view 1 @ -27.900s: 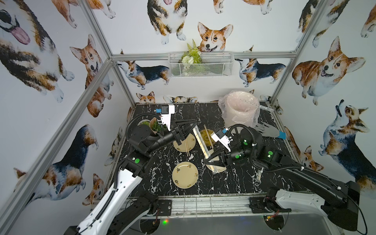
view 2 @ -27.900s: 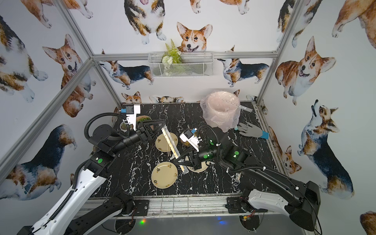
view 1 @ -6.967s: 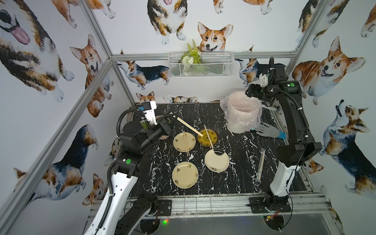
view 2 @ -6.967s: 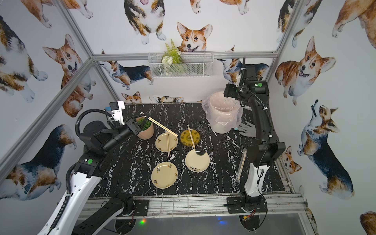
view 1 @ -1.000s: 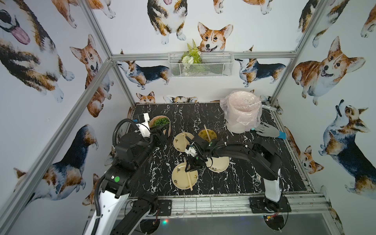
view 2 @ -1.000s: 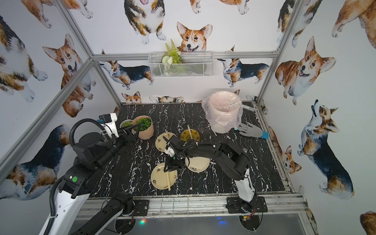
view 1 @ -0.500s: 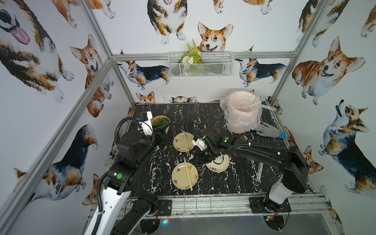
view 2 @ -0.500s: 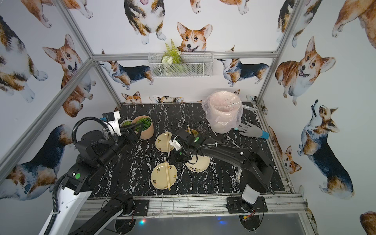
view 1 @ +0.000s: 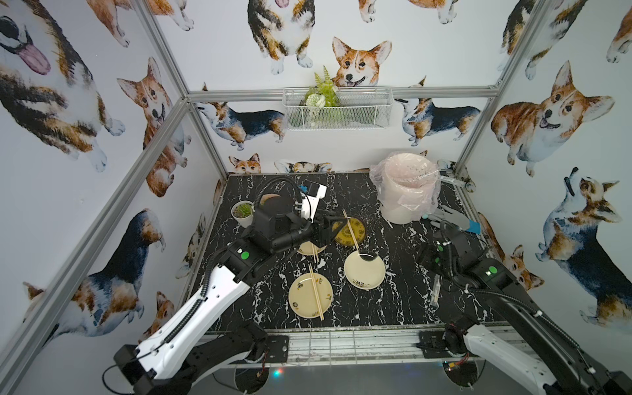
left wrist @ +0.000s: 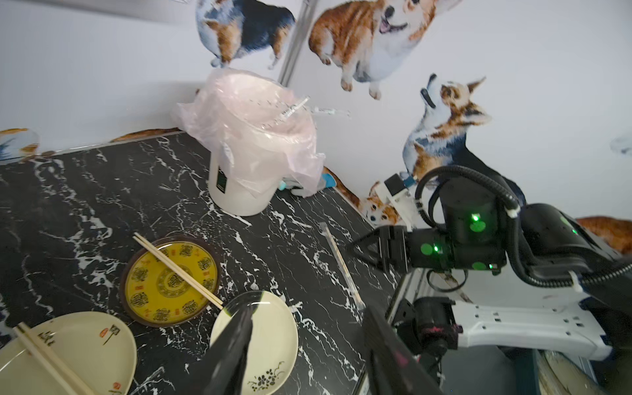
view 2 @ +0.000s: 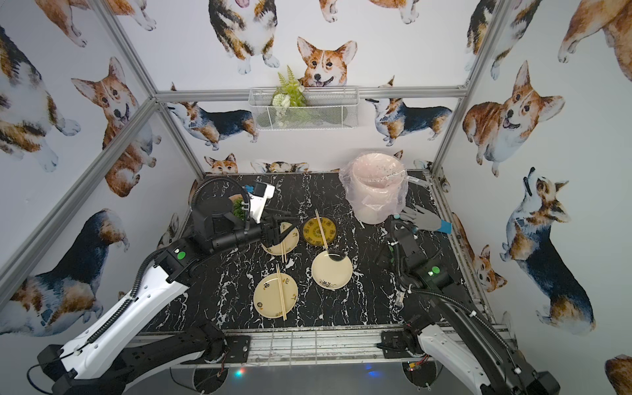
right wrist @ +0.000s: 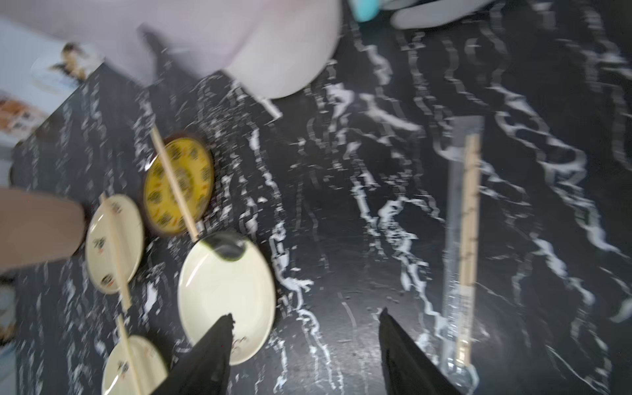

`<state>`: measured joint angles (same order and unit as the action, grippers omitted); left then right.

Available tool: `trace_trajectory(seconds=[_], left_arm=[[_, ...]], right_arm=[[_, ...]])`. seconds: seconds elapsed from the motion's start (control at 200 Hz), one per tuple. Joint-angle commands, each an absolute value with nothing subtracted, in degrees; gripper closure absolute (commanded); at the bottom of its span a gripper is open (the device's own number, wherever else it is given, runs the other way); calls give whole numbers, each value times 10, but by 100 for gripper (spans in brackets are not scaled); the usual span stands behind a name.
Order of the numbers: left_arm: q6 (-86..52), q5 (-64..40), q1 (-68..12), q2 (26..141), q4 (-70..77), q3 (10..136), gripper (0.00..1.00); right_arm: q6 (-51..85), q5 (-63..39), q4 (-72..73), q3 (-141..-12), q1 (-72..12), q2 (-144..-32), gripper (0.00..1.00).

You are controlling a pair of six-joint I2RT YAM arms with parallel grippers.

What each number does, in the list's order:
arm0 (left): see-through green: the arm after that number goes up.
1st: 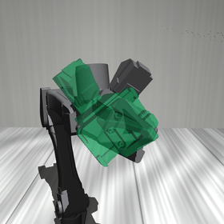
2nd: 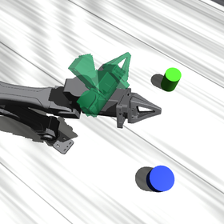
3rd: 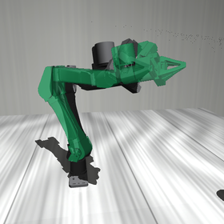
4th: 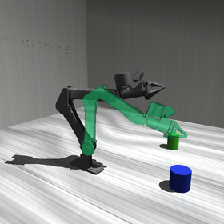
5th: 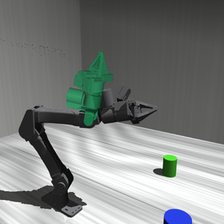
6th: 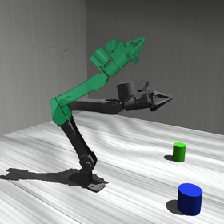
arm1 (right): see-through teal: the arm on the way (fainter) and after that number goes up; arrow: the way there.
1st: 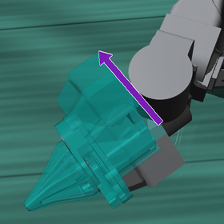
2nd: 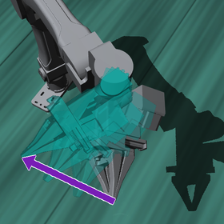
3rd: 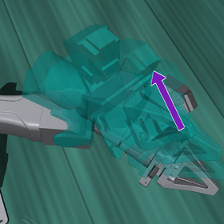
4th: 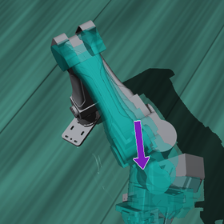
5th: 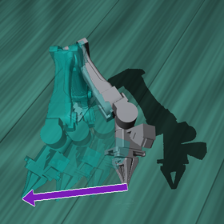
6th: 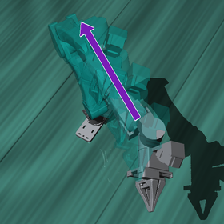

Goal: Remove the packaging of disposable chopsticks
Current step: Place the disposable chopsticks on the plate, then pick up the disposable chopsticks from the center of the board.

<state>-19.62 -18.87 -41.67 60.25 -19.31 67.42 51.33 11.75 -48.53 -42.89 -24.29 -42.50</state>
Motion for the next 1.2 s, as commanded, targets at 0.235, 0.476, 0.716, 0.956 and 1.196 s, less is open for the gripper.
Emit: trace_trajectory(seconds=[0.235,0.476,0.716,0.956,1.196], left_arm=[[-160,-179,-453,643,-213,693,45],[-143,-154,-453,625,-232,692,45],[-138,-142,-453,610,-234,682,44],[-135,-131,-452,600,-237,677,44],[-132,-125,-452,599,-245,680,44]], right_arm=[[520,117,-508,-366,-68,-504,30],[490,63,-433,-327,-47,-592,36],[481,44,-389,-302,-46,-663,47],[452,-18,-353,-306,-25,-735,58],[427,-64,-348,-303,24,-757,76]])
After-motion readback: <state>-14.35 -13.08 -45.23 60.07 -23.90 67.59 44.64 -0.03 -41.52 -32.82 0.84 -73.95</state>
